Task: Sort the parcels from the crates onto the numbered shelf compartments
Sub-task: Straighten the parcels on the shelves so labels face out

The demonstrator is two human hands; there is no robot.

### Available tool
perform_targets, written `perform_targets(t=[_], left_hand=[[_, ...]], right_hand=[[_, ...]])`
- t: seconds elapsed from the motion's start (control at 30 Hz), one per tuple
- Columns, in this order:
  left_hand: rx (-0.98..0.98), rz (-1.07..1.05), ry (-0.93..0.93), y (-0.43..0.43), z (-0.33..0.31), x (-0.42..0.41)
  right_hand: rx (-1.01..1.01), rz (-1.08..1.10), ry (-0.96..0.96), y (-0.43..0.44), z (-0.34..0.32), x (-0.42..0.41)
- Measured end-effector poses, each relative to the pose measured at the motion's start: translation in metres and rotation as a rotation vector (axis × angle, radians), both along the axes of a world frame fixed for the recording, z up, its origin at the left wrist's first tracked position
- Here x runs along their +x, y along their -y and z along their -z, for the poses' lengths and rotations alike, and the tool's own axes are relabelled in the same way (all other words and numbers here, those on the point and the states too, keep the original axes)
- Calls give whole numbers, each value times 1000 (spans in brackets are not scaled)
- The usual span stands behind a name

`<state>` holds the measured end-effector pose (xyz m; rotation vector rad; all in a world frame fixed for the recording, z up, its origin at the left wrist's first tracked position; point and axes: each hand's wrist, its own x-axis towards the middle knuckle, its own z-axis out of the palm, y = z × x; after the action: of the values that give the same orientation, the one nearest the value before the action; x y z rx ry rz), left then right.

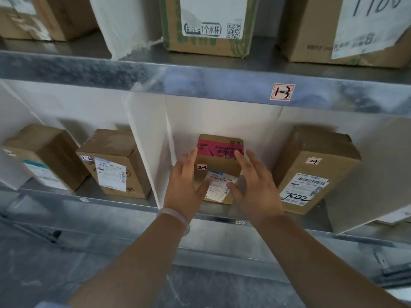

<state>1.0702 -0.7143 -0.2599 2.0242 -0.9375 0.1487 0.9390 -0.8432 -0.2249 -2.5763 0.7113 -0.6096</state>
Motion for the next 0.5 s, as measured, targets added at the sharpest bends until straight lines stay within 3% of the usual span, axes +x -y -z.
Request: perform_targets(t=[0.1,0.3,0.5], left_hand=[[-10,-10,53,-29,-8,-23],[-102,-156,87,-90,-14,-55],[-43,-345,97,-152,-24,-27]], right_hand=[[-110,-123,165,-19,2,-12],[-64,-356,243,-76,4,-13],[12,-540,251,-139,-12,10]])
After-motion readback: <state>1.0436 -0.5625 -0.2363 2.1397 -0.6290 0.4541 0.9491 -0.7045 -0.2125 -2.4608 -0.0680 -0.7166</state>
